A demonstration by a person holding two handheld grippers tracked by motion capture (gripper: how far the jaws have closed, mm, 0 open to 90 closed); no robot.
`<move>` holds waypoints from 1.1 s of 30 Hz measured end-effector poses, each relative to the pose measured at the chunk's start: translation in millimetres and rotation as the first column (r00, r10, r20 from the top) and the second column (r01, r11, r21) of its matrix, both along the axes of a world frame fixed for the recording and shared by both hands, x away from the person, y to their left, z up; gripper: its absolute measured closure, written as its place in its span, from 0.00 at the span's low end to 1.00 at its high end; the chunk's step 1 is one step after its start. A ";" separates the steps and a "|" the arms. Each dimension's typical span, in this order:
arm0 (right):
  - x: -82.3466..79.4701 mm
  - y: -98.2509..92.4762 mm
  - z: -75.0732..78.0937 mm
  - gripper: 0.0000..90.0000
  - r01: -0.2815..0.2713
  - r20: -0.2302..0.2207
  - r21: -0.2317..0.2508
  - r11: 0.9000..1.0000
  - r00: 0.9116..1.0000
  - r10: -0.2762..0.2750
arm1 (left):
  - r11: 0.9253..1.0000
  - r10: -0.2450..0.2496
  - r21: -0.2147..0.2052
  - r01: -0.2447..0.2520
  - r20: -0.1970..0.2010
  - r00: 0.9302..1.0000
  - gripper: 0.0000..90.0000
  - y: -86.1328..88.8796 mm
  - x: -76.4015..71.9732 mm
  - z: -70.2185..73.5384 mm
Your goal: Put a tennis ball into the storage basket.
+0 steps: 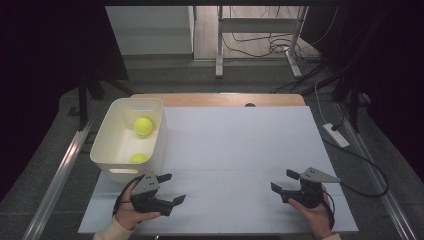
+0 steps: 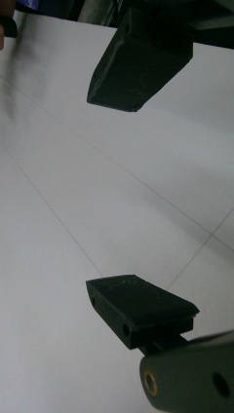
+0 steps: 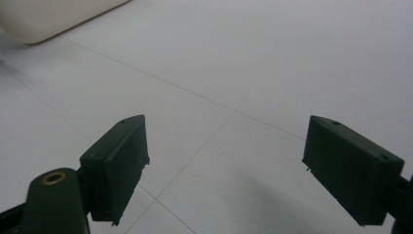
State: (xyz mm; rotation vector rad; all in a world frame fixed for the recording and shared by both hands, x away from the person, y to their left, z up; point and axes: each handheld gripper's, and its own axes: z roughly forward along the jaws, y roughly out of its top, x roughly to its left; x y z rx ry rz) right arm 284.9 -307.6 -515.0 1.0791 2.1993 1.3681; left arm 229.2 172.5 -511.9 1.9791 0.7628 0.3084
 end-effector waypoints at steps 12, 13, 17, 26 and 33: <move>-2.2 0.8 1.6 0.18 -0.029 0.017 0.004 1.000 0.999 0.029 | 0.999 0.023 -0.022 -0.024 -0.015 1.000 0.16 5.8 -0.9 -5.5; -2.4 0.8 1.7 0.18 -0.029 0.018 0.003 1.000 0.999 0.029 | 0.999 0.023 -0.027 -0.023 -0.017 1.000 0.16 6.8 -0.9 -5.8; -3.1 0.5 2.0 0.18 -0.028 0.016 0.004 1.000 0.999 0.028 | 0.999 0.036 -0.035 -0.036 -0.015 0.999 0.16 9.4 -1.1 -5.4; -2.8 0.9 1.6 0.18 -0.027 0.017 0.001 1.000 0.999 0.027 | 0.998 0.048 -0.046 -0.049 -0.012 0.999 0.16 13.9 -1.2 -5.5; -3.1 0.8 1.9 0.18 -0.036 0.020 0.004 0.999 0.999 0.036 | 0.998 0.051 -0.046 -0.051 -0.008 0.999 0.16 14.1 -0.8 -5.3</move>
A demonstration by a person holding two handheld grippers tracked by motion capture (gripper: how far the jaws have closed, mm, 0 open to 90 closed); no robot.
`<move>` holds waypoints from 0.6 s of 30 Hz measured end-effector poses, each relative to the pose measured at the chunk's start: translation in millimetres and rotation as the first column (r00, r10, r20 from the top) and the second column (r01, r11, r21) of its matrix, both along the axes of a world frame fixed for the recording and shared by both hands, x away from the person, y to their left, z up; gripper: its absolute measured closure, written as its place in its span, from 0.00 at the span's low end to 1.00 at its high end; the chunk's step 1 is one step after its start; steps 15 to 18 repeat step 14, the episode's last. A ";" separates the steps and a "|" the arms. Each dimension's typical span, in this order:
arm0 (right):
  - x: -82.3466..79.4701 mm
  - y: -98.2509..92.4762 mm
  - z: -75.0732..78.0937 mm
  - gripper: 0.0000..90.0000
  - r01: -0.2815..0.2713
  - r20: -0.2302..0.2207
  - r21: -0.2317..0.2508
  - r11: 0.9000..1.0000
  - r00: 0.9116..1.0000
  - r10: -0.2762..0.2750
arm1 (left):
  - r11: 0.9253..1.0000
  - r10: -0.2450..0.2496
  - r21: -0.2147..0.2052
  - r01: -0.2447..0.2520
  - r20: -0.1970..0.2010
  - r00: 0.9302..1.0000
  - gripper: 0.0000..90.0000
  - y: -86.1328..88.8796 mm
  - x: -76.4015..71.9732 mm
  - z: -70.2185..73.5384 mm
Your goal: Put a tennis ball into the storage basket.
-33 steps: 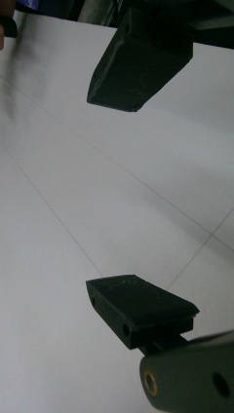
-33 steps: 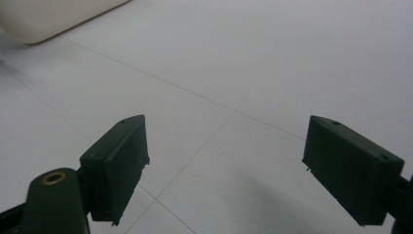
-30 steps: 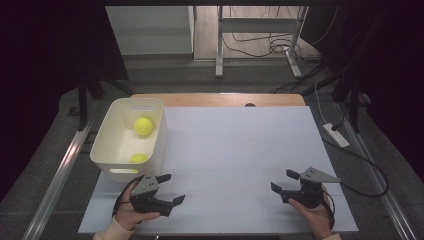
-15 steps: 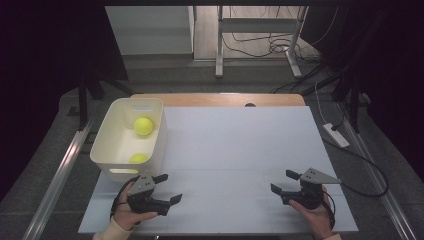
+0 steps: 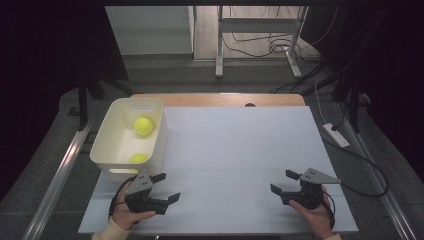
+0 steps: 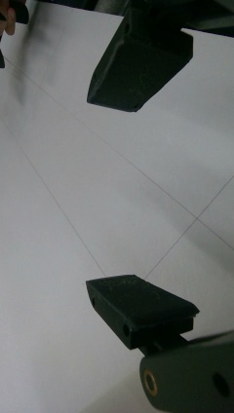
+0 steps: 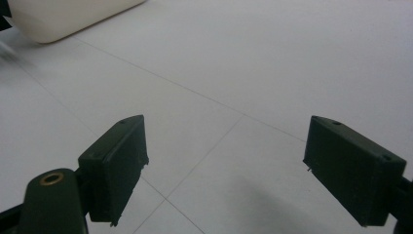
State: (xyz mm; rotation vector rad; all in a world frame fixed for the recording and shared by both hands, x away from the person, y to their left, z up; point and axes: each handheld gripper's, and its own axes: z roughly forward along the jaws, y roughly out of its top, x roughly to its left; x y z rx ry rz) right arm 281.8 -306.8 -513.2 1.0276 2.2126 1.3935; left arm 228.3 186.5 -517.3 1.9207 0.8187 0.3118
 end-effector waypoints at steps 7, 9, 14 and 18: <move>-1.4 1.8 0.6 0.17 -0.025 0.005 -0.002 1.000 1.000 0.025 | 1.000 0.000 0.004 0.000 0.001 1.000 0.16 -0.7 1.3 0.4; -1.7 1.8 0.7 0.17 -0.029 0.007 -0.004 1.000 1.000 0.029 | 1.000 0.002 0.003 -0.002 -0.001 1.000 0.16 -0.6 1.8 0.6; -1.4 0.8 0.3 0.17 -0.031 0.010 -0.006 0.999 0.999 0.031 | 1.000 0.009 -0.003 -0.009 -0.002 1.000 0.17 -0.3 3.0 1.7; -1.4 0.8 0.3 0.17 -0.031 0.010 -0.006 0.999 0.999 0.031 | 1.000 0.009 -0.003 -0.009 -0.002 1.000 0.17 -0.3 3.0 1.7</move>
